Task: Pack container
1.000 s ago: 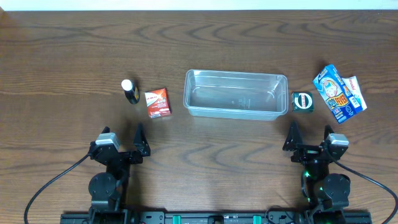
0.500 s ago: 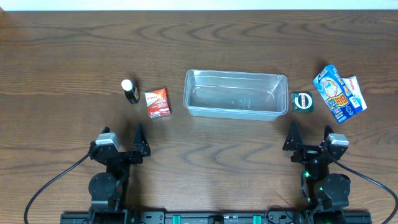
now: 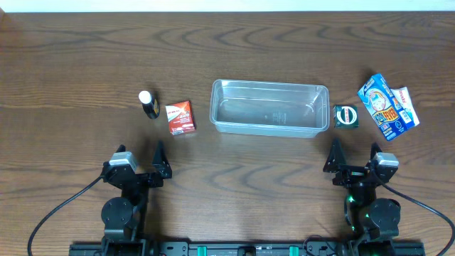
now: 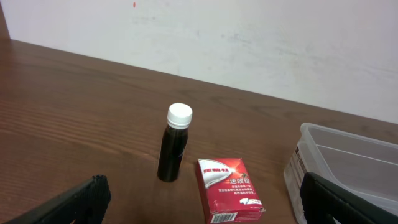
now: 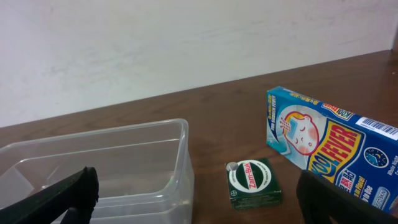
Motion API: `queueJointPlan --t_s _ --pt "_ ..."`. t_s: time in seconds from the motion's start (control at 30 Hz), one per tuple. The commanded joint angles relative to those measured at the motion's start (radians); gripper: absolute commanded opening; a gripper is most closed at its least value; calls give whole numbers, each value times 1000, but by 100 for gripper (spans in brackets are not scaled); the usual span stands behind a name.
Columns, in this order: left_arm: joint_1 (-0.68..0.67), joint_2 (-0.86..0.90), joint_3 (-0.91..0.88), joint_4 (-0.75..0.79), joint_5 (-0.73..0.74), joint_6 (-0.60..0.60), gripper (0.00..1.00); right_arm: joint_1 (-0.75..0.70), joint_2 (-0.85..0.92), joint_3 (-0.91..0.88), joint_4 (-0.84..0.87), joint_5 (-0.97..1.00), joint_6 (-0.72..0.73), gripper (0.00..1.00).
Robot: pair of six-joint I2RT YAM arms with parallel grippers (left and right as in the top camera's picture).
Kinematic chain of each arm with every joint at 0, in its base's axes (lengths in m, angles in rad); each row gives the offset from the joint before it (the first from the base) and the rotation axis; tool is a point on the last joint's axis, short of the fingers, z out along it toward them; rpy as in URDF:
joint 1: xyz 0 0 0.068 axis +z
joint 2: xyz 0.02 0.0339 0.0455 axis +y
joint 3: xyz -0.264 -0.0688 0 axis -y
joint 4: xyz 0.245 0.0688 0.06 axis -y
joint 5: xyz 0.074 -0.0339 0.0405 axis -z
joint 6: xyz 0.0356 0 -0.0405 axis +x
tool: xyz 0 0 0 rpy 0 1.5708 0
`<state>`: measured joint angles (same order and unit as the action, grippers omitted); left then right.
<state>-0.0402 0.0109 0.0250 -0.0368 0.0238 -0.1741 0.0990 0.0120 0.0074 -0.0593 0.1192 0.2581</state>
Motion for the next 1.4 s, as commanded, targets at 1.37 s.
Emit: queueJointPlan --t_s 1.37 --pt "0 -4 -21 -33 2 24 98 -37 675 939 -419 -121 -261 99"
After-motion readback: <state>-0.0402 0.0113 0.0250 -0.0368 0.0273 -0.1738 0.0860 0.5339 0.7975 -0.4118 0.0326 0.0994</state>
